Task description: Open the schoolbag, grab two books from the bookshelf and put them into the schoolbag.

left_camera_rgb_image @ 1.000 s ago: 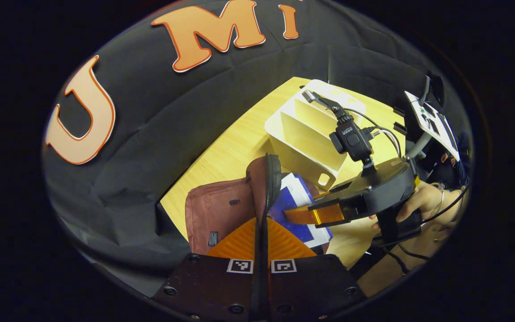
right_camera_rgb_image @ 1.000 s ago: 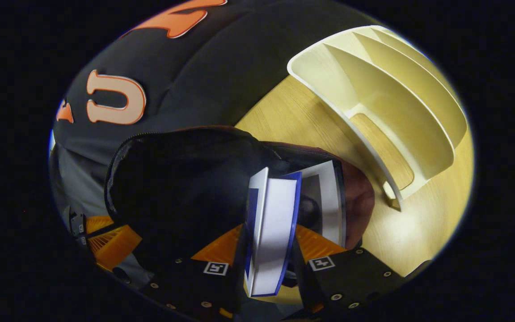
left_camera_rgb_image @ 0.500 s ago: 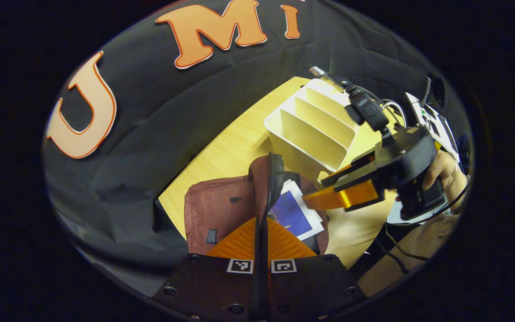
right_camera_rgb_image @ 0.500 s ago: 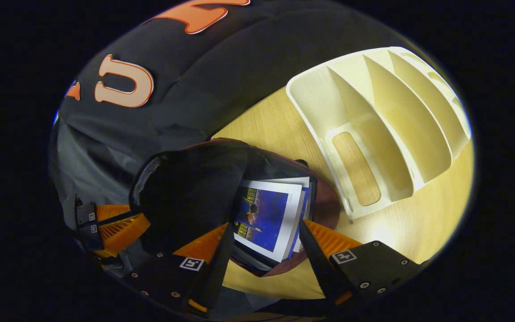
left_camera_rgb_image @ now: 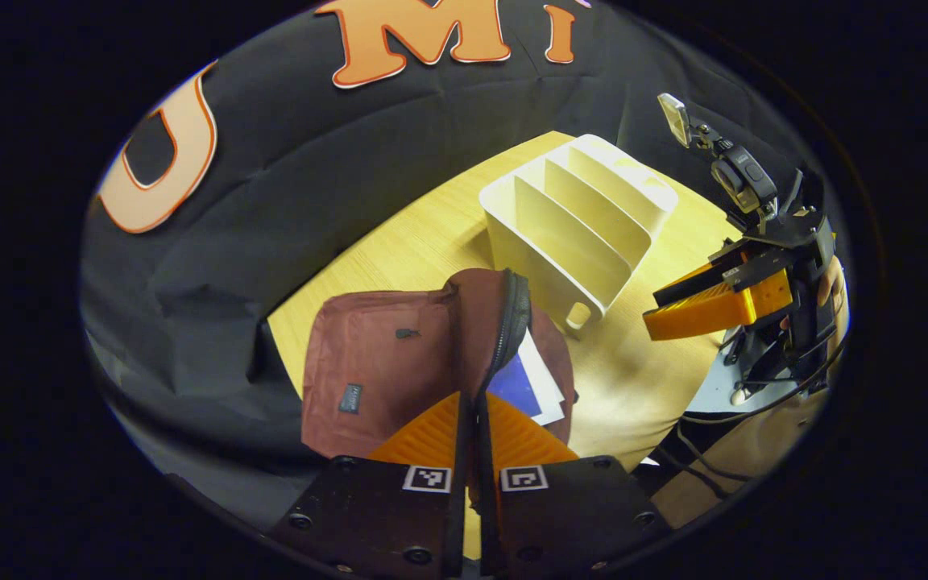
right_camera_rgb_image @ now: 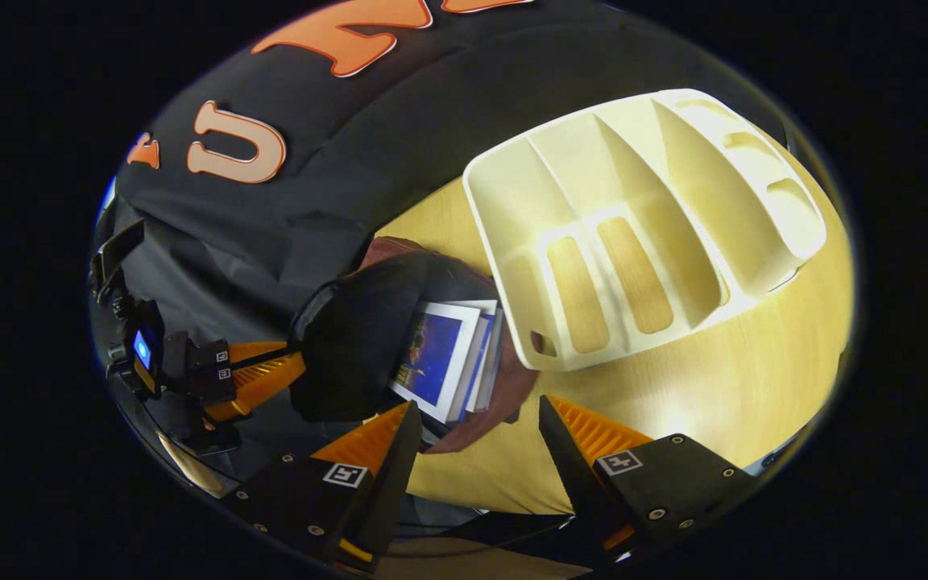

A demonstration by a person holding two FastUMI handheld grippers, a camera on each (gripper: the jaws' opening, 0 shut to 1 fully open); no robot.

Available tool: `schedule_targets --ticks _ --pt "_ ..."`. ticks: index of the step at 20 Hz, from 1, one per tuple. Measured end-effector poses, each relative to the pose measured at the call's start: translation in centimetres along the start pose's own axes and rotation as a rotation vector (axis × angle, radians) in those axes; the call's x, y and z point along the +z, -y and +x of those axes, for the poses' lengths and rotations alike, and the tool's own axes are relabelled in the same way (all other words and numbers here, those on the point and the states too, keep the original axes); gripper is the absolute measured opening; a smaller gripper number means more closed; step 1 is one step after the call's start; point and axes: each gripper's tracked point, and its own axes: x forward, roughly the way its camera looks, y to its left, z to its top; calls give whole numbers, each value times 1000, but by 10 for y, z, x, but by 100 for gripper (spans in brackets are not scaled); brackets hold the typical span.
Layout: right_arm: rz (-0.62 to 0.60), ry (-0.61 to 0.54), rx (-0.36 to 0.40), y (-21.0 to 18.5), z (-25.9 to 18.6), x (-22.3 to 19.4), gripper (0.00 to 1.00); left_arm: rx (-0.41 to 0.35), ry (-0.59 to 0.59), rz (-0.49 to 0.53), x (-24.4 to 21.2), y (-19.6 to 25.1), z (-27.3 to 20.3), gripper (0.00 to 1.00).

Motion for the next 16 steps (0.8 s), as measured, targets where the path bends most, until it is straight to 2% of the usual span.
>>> schedule_targets --ticks 1,4,5,6,8,11,14,16 --pt "-4 -9 -5 9 -6 -1 87 -18 -8 -29 -5 9 4 12" --pt "-18 -41 -27 39 -23 -3 87 -33 -9 -132 -9 29 15 58" --pt "-27 -52 -40 50 -28 -3 87 -33 -7 -165 -12 36 20 64" --pt "-44 -62 -54 63 -33 -3 87 -21 -3 -194 -12 42 23 81" --pt "-70 -73 -71 84 -44 2 88 12 23 -248 -3 57 30 98" --pt "-110 -31 -76 103 -69 23 88 73 144 -358 21 83 29 98" --pt "-202 80 -103 119 -100 58 88 137 311 -431 68 102 14 98" --pt "-259 176 -111 118 -122 83 88 148 404 -466 100 115 2 98"
